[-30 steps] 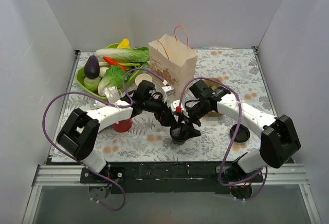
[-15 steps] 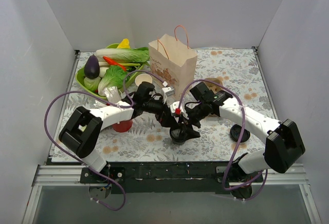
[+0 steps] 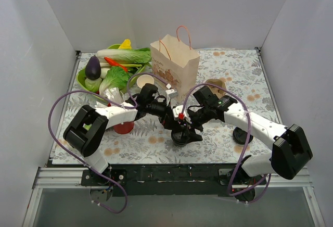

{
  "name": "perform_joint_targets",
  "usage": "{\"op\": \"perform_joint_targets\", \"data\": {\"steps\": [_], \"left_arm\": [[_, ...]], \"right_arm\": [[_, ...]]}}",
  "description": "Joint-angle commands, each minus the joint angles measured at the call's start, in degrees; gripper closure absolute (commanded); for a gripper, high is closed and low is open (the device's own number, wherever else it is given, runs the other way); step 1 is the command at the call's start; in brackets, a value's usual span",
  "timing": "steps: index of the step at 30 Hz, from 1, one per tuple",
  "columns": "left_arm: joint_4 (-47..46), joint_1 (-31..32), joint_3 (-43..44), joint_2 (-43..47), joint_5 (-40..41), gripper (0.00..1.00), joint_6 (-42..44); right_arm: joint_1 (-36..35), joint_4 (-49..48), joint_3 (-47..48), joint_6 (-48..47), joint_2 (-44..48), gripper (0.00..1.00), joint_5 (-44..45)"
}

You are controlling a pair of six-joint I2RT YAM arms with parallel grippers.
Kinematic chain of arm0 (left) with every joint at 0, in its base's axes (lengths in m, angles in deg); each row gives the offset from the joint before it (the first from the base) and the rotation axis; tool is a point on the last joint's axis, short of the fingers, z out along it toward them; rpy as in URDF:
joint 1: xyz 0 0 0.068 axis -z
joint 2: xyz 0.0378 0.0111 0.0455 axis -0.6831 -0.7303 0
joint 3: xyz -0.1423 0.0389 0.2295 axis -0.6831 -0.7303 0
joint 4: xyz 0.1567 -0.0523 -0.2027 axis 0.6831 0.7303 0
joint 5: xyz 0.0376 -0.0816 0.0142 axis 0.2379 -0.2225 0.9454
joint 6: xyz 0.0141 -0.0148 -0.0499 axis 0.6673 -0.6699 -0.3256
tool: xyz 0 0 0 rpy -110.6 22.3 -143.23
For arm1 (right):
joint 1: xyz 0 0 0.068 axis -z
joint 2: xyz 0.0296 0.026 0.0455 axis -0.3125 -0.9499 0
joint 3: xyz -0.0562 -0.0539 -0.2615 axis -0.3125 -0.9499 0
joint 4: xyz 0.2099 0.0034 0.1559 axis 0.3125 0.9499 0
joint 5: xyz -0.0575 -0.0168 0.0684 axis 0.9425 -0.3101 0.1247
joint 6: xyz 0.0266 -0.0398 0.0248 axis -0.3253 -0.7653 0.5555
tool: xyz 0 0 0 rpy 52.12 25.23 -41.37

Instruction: Pack the takeout coffee

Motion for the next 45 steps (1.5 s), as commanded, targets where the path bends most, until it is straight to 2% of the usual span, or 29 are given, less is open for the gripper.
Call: {"op": "perform_joint_targets", "data": {"steps": [1, 10, 17, 25, 28, 30, 34, 40, 45], "left_arm": [[0.61, 0.07, -1.54, -1.66, 4.00, 0.04, 1.97], [2.62, 0.07, 1.53, 0.27, 1.71, 0.03, 3.29], [7.98, -0.98, 2.76, 5.72, 5.40, 0.02, 9.26], [11.23, -10.12, 5.57, 10.21, 4.26, 0.02, 7.77], [12.03, -11.35, 8.65, 10.47, 4.44, 0.02, 7.51], [12.38, -11.53, 10.32, 10.12, 4.26, 0.02, 7.42], [11.25, -11.70, 10.67, 9.15, 4.26, 0.02, 6.81], [8.79, -11.71, 10.85, 7.92, 4.00, 0.02, 3.21], [8.52, -11.71, 11.29, 7.83, 3.56, 0.02, 2.50]], "right_arm": [[-1.63, -2.80, -4.49, -5.97, -3.43, 0.07, 13.23], [-1.20, 1.42, -0.89, -4.04, -3.70, 0.09, 10.50], [1.78, 6.51, 4.12, -3.34, -4.49, 0.20, 10.06], [5.39, 12.40, 5.97, -3.07, 0.34, 0.31, 10.32], [8.64, 13.72, 7.99, -0.44, 2.27, 0.31, 10.67], [13.20, 14.69, 11.22, 0.70, 2.98, 0.32, 9.54], [19.45, 17.15, 15.98, 1.93, 3.42, 0.34, 9.18], [26.39, 16.45, 17.83, 5.09, 4.74, 0.37, 9.01], [38.42, 16.89, 24.77, 10.10, 2.55, 0.38, 5.84]]}}
